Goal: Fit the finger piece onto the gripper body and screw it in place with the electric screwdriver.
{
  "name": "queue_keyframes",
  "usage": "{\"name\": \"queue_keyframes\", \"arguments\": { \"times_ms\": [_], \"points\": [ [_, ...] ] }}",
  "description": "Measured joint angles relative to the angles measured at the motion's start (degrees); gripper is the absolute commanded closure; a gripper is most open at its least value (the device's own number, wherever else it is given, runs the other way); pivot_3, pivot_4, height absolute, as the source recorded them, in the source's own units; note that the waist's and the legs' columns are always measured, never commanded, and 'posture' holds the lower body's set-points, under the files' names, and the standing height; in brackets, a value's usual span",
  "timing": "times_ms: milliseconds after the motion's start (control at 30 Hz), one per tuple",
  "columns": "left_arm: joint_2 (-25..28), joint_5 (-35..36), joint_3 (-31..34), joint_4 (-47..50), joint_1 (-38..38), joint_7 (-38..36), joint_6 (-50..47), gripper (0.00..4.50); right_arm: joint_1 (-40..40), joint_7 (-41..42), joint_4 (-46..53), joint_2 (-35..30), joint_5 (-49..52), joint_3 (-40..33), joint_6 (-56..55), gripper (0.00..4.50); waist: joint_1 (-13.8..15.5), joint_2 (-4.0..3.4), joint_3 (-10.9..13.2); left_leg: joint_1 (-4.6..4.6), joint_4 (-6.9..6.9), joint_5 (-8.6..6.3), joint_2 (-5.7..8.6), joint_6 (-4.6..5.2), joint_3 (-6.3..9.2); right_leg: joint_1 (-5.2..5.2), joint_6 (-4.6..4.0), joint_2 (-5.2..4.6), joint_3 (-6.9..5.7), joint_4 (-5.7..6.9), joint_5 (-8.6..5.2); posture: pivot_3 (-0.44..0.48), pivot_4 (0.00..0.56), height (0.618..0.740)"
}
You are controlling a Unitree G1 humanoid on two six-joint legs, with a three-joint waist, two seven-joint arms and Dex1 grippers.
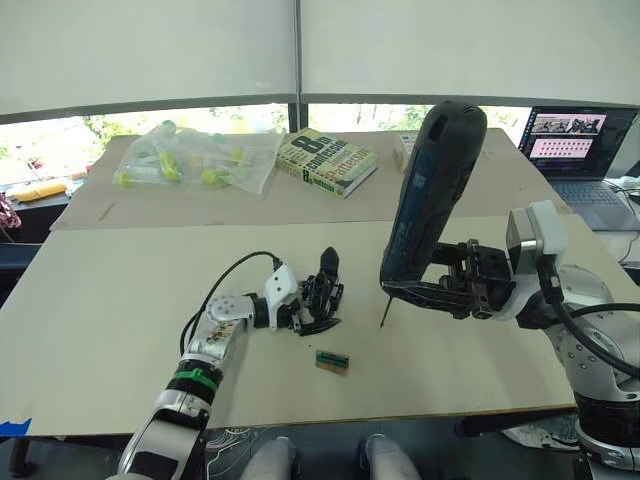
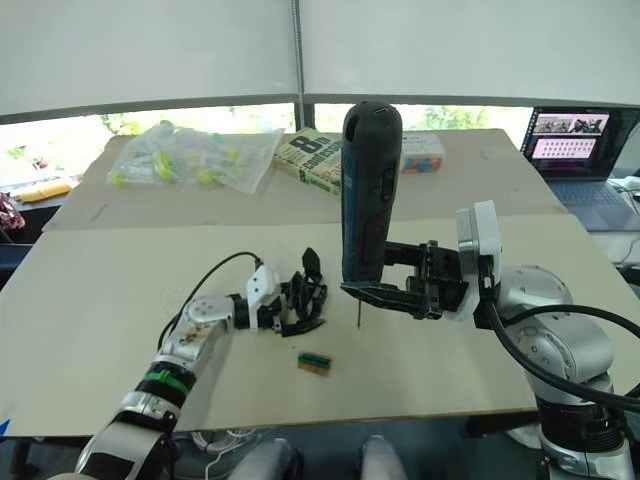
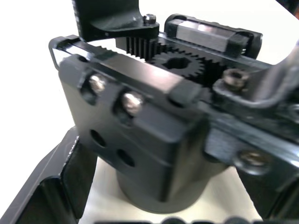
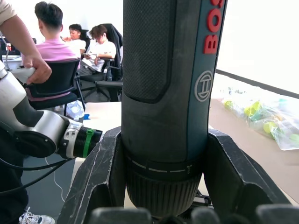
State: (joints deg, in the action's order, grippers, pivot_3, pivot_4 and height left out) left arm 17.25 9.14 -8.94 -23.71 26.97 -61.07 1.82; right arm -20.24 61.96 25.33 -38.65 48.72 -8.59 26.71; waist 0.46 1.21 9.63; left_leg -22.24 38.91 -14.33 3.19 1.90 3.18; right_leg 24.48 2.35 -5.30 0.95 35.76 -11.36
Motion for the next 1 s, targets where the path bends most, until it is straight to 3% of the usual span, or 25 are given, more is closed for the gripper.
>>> {"name": "queue_keyframes", "arguments": {
  "times_ms": [233, 567, 733, 1000],
  "points": [
    [0.60, -0.09, -0.17, 10.36, -5.23, 5.59, -6.95, 0.09, 0.05, 0.48, -0.05, 0.05, 0.00, 0.01, 0.00, 2.54, 0.25, 0.00, 0.00, 0.00, 0.01, 0.00, 0.01, 0.00, 0.00, -0.01, 0.00, -0.02, 0.00, 0.00, 0.00, 0.000, 0.150, 0.740],
    [-0.04, -0.02, -0.84, 11.86, -5.91, 9.35, -9.56, 0.09, 0.05, 0.49, -0.09, 0.07, 0.00, 0.02, 0.00, 2.54, 0.22, 0.00, 0.00, 0.01, 0.01, 0.00, 0.01, 0.00, 0.00, -0.01, 0.00, -0.01, 0.00, -0.01, 0.00, 0.000, 0.150, 0.740],
    [0.01, 0.08, -0.97, 11.86, -5.83, 9.62, -9.83, 2.13, -0.02, 0.29, -0.09, 0.07, 0.06, 0.03, 0.12, 2.54, 0.23, 0.00, 0.00, 0.01, 0.00, 0.00, 0.01, 0.00, 0.00, -0.02, 0.00, -0.01, 0.00, -0.01, 0.00, 0.000, 0.150, 0.740],
    [0.42, 0.07, -0.94, 11.72, -5.77, 9.27, -9.58, 2.17, -7.60, -2.25, -0.88, 1.07, 2.82, 0.26, 3.37, 2.54, 0.09, 0.00, 0.00, 0.03, 0.00, 0.00, 0.00, 0.00, -0.01, -0.02, -0.01, -0.01, 0.00, 0.00, 0.01, 0.000, 0.150, 0.740]
  ]
}}
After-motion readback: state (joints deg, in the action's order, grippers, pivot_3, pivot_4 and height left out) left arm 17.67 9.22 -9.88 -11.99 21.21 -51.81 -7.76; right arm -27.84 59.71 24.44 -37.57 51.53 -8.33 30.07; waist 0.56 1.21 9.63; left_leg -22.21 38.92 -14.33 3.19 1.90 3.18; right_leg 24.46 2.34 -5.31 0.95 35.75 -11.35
